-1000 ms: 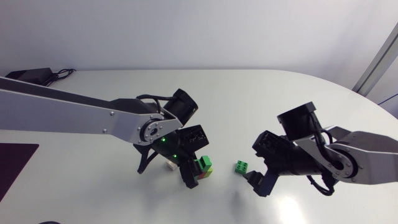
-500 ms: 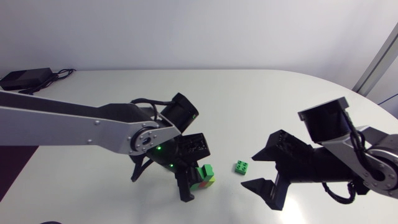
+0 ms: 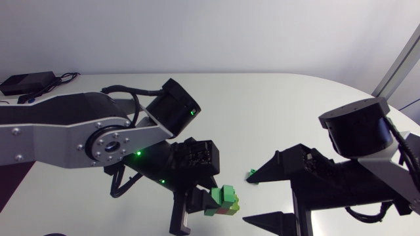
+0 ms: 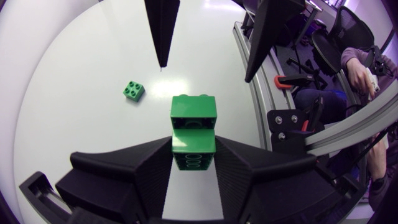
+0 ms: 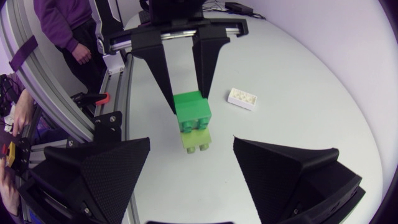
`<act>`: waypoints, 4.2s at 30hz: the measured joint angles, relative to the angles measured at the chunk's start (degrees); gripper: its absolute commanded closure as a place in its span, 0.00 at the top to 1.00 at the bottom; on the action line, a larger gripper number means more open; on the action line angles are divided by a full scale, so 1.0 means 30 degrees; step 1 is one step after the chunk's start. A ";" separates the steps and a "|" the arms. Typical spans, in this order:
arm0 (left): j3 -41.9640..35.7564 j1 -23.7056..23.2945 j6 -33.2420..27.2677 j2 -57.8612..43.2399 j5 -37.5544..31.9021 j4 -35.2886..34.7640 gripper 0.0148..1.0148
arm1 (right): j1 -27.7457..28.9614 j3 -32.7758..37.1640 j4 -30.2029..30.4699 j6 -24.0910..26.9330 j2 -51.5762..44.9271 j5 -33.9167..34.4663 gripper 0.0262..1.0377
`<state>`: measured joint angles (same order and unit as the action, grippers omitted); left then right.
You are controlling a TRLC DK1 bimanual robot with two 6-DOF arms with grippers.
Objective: Disassemble duplo
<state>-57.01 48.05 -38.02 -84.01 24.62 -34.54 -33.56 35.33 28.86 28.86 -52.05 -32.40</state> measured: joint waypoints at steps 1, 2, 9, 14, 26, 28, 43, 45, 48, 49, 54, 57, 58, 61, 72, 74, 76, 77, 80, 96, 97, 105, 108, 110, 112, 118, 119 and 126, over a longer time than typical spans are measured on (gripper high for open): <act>0.0000 0.0087 -0.0029 0.0000 0.0036 -0.0007 0.27 | -0.0204 0.0080 -0.0007 -0.0189 0.0022 -0.0073 0.90; 0.0000 0.0226 -0.0036 0.0000 0.0036 -0.0007 0.27 | -0.0364 0.0146 -0.0007 -0.0306 0.0051 -0.0080 0.90; -0.0211 0.1326 -0.0022 0.0000 0.0182 -0.0153 0.27 | -0.0918 0.0153 -0.0117 -0.0699 0.0015 -0.0080 0.86; -0.0787 0.1654 -0.0022 0.0000 0.0189 -0.0423 0.27 | -0.1494 0.0153 -0.0204 -0.0845 0.0000 -0.0066 0.70; -0.0925 0.1668 -0.0036 0.0000 0.0597 -0.1209 0.27 | -0.2608 -0.0481 -0.0831 -0.0903 -0.0022 0.0408 0.24; -0.0925 0.1668 -0.0131 0.0007 0.0678 -0.1282 0.27 | -0.2623 -0.0627 -0.0889 -0.0896 0.0211 0.0401 0.24; -0.0954 0.0168 -0.1479 0.0918 0.1064 -0.2900 0.27 | -0.0685 -0.1107 -0.0583 0.0240 0.0874 0.1056 0.24; -0.0896 -0.0291 -0.1479 0.1122 0.0612 -0.2543 0.27 | -0.0189 -0.1107 -0.2004 0.0219 -0.0248 0.2346 0.24; -0.0481 -0.0648 -0.1479 0.1508 -0.0386 -0.1537 0.27 | -0.0058 -0.1107 -0.4197 0.0102 -0.2667 0.3497 0.24; -0.0277 -0.0692 -0.1472 0.1639 -0.0678 -0.1319 0.27 | -0.0058 -0.1107 -0.4714 0.0095 -0.3504 0.3832 0.24; 0.0393 -0.0699 -0.1457 0.1843 -0.1377 -0.0663 0.27 | -0.0226 -0.1093 -0.6433 0.0080 -0.7446 0.4823 0.25; 0.0532 -0.0750 -0.1457 0.2084 -0.1428 -0.0546 0.27 | -0.0335 -0.0809 -0.6856 0.0080 -0.9391 0.4918 0.25; 0.0554 -0.0750 -0.1457 0.2171 -0.1428 -0.0495 0.27 | -0.0335 -0.0714 -0.7074 0.0080 -0.9807 0.4969 0.26; 0.0641 -0.0750 -0.1457 0.2382 -0.1428 -0.0321 0.27 | -0.0335 -0.0277 -0.7329 -0.0044 -1.0834 0.5034 0.42; 0.0838 -0.0750 -0.1457 0.2433 -0.1428 -0.0015 0.27 | 0.0947 -0.0095 -0.4197 -0.0415 -0.4670 0.2200 0.97; 0.0831 -0.0750 -0.1392 0.2433 -0.1428 -0.0007 0.27 | 0.0860 -0.0095 -0.3417 -0.0408 -0.3293 0.1756 0.97; 0.0816 -0.0750 -0.1319 0.2433 -0.1406 -0.0058 0.27 | 0.0430 -0.0095 -0.2907 -0.0408 -0.2390 0.1734 0.96; 0.0707 -0.0750 -0.1311 0.2419 -0.1304 -0.0335 0.27 | 0.0015 -0.0095 -0.2747 -0.0415 -0.2018 0.1785 0.96; 0.0255 -0.0838 -0.1311 0.2375 -0.0641 -0.1115 0.27 | -0.1486 -0.0102 -0.2659 -0.0415 -0.1413 0.2412 0.96; -0.0860 -0.0255 -0.1311 0.2127 0.0393 -0.2776 0.27 | -0.3854 -0.0226 -0.3322 -0.0699 -0.2251 0.3803 0.56; -0.0860 -0.0219 -0.1311 0.2127 0.0401 -0.2776 0.27 | -0.3891 -0.0248 -0.3330 -0.0699 -0.2251 0.3803 0.40; -0.1013 0.0051 -0.1421 0.2127 0.0510 -0.3446 0.27 | -0.4714 -0.0546 -0.3140 -0.0612 -0.2215 0.3738 0.23; -0.1020 0.0204 -0.1574 0.2106 0.0459 -0.3716 0.27 | -0.4816 -0.0641 -0.2878 -0.0539 -0.2098 0.3592 0.23; -0.1056 0.0270 -0.1698 0.2106 0.0539 -0.3803 0.27 | -0.4838 -0.0648 -0.2565 -0.0321 -0.1865 0.3577 0.23; -0.1129 0.0350 -0.1989 0.2091 0.0670 -0.3949 0.27 | -0.4838 -0.0707 -0.2280 -0.0138 -0.1545 0.3570 0.23; -0.1239 0.0517 -0.2339 0.2091 0.0721 -0.4867 0.27 | -0.4699 -0.1064 -0.1224 0.0998 -0.0954 0.3752 0.23; -0.1239 0.0488 -0.2346 0.2091 0.0729 -0.4903 0.27 | -0.4539 -0.1231 -0.1093 0.1217 -0.0940 0.3796 0.23; -0.1224 0.0087 -0.2463 0.2098 0.0270 -0.4881 0.27 | -0.1158 -0.1377 -0.3446 0.1982 -0.2484 0.3679 0.23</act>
<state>-60.69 48.31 -45.41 -77.71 25.43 -49.19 -37.04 31.20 18.52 34.81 -59.51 -21.37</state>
